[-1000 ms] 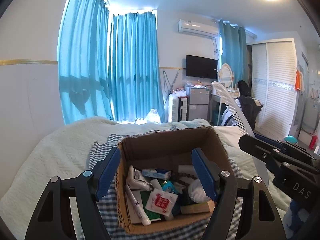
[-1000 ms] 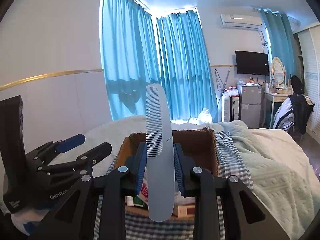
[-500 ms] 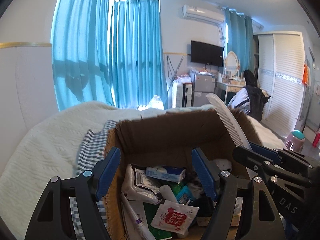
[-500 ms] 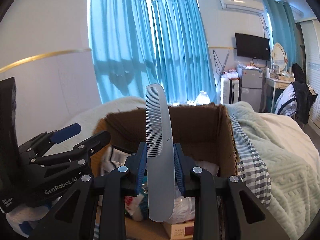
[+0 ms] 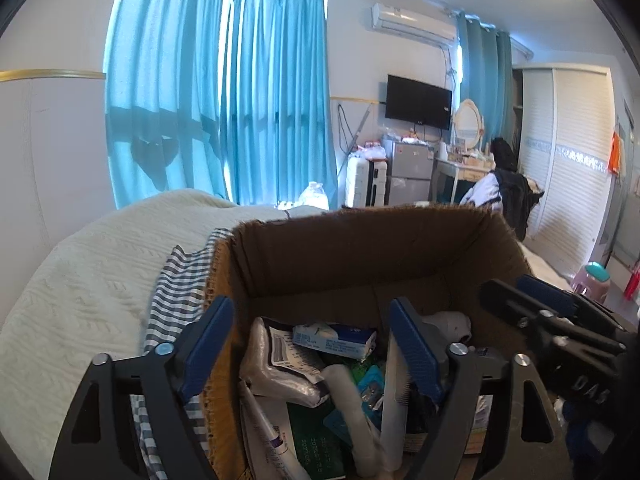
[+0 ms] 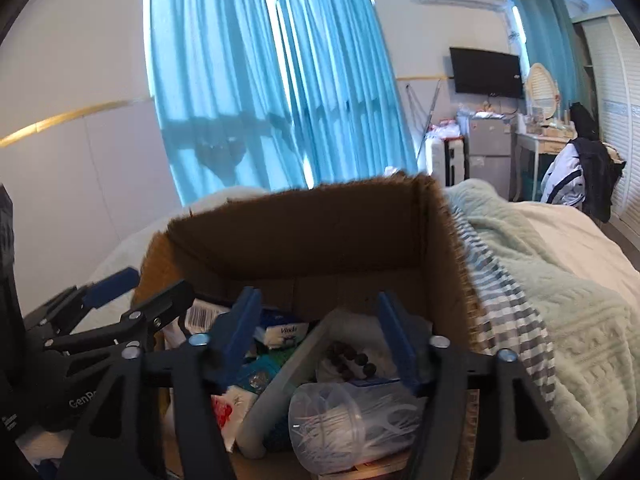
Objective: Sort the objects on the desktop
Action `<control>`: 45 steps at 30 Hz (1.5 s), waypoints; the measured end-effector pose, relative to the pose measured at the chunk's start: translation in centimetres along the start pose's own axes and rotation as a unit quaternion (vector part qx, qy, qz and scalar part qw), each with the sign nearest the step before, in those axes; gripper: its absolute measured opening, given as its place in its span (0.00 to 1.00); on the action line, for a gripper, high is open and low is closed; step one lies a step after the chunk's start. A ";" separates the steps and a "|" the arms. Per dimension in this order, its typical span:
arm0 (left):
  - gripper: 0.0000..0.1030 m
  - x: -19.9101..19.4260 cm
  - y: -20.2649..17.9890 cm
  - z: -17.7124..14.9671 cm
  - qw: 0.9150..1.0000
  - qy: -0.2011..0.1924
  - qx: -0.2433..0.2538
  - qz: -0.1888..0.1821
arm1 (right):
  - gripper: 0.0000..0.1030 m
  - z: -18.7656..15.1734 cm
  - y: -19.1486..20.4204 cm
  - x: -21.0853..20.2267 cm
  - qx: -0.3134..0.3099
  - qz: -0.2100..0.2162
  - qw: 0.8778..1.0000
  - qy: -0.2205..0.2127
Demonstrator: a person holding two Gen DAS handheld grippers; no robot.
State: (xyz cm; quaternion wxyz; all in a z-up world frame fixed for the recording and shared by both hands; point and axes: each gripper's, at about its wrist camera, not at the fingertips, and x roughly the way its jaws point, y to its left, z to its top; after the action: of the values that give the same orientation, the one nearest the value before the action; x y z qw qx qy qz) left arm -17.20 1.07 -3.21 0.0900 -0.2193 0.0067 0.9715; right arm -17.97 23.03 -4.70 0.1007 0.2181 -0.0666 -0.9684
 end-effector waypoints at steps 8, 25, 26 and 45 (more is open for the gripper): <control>0.90 -4.5 0.4 1.7 1.000 -0.027 -0.010 0.005 | 0.76 1.7 0.1 -5.0 0.003 -0.012 0.999 -0.042; 1.00 -17.3 -0.1 2.7 0.996 -0.078 -0.029 0.022 | 1.00 3.0 4.6 -19.1 -0.057 -0.067 0.990 -0.113; 1.00 -18.1 -0.2 2.5 0.996 -0.081 -0.027 0.025 | 1.00 2.8 4.9 -19.9 -0.062 -0.071 0.989 -0.113; 1.00 -21.8 -1.6 -4.6 0.997 -0.056 -0.011 0.056 | 1.00 -4.2 4.9 -26.5 -0.063 -0.061 0.993 -0.075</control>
State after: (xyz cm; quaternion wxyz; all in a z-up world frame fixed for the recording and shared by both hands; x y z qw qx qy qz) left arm 4.41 -1.34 1.97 0.0336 -0.1651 0.0030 0.9857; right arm 8.13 23.87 3.19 0.0495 0.1421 0.0006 -0.9886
